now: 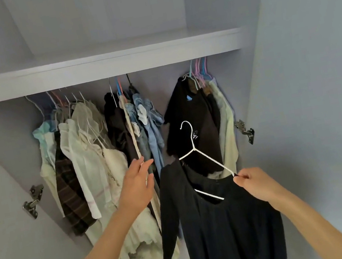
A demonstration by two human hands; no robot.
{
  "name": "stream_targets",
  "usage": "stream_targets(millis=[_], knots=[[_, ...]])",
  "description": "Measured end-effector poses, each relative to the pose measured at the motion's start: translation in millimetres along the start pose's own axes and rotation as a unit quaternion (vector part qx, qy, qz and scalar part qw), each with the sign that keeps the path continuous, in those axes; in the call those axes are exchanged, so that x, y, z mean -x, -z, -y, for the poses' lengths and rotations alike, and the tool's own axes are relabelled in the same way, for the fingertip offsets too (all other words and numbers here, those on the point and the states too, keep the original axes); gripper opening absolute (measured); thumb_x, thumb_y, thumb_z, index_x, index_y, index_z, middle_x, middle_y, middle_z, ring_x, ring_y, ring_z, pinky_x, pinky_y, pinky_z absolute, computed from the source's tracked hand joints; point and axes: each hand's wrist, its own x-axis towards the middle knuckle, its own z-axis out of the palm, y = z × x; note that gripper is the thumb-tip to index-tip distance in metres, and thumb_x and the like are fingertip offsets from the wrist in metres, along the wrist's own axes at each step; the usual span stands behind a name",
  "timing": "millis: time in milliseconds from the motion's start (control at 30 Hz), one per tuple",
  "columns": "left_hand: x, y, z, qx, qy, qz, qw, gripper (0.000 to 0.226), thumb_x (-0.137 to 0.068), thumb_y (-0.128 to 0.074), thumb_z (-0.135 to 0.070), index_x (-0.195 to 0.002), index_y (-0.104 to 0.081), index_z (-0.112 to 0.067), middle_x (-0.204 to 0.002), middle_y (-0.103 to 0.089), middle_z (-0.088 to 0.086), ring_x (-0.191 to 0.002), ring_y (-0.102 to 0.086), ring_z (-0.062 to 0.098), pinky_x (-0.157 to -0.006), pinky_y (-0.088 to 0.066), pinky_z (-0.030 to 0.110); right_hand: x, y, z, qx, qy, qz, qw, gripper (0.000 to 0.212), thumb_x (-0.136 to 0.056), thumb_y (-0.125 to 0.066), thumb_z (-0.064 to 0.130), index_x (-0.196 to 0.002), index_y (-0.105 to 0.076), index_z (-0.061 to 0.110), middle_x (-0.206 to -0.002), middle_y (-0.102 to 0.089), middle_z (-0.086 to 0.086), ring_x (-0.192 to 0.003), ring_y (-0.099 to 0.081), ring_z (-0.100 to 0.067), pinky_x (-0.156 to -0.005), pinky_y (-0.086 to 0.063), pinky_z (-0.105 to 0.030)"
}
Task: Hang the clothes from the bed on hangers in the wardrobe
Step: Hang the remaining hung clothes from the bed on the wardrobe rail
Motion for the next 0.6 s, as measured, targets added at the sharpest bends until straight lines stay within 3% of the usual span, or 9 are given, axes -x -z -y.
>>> stream_targets(millis=[133, 400, 600], knots=[[-57, 17, 2, -0.069, -0.091, -0.071, 0.991, 0.041, -0.089, -0.055, -0.005, -0.130, -0.051, -0.007, -0.140, -0.041, 0.021, -0.137, -0.026, 0.038, -0.106, -0.029, 0.059, -37, -9, 23, -0.095, -0.006, -0.043, 0.995, 0.037, -0.097, -0.042, 0.014, -0.062, -0.030, 0.013, -0.058, -0.029, 0.000, -0.053, -0.028, -0.012, -0.052, -0.025, -0.024], [-177, 73, -11, -0.230, -0.138, -0.204, 0.941, 0.051, -0.091, -0.027, -0.024, -0.141, -0.034, -0.015, -0.151, -0.022, 0.017, -0.141, -0.009, 0.037, -0.111, -0.006, 0.057, -149, -12, 86, -0.174, 0.088, -0.111, 0.975, 0.034, -0.097, -0.042, 0.013, -0.064, -0.035, 0.014, -0.058, -0.033, 0.003, -0.051, -0.031, -0.009, -0.049, -0.028, -0.019], [-232, 91, 5, -0.309, -0.112, -0.242, 0.913, 0.061, -0.092, -0.035, -0.041, -0.148, -0.018, -0.023, -0.155, -0.009, 0.013, -0.142, -0.002, 0.036, -0.108, 0.004, 0.061, -227, 1, 131, -0.167, 0.135, -0.148, 0.965, 0.035, -0.098, -0.041, 0.012, -0.063, -0.035, 0.015, -0.061, -0.037, 0.002, -0.053, -0.035, -0.009, -0.047, -0.033, -0.016]])
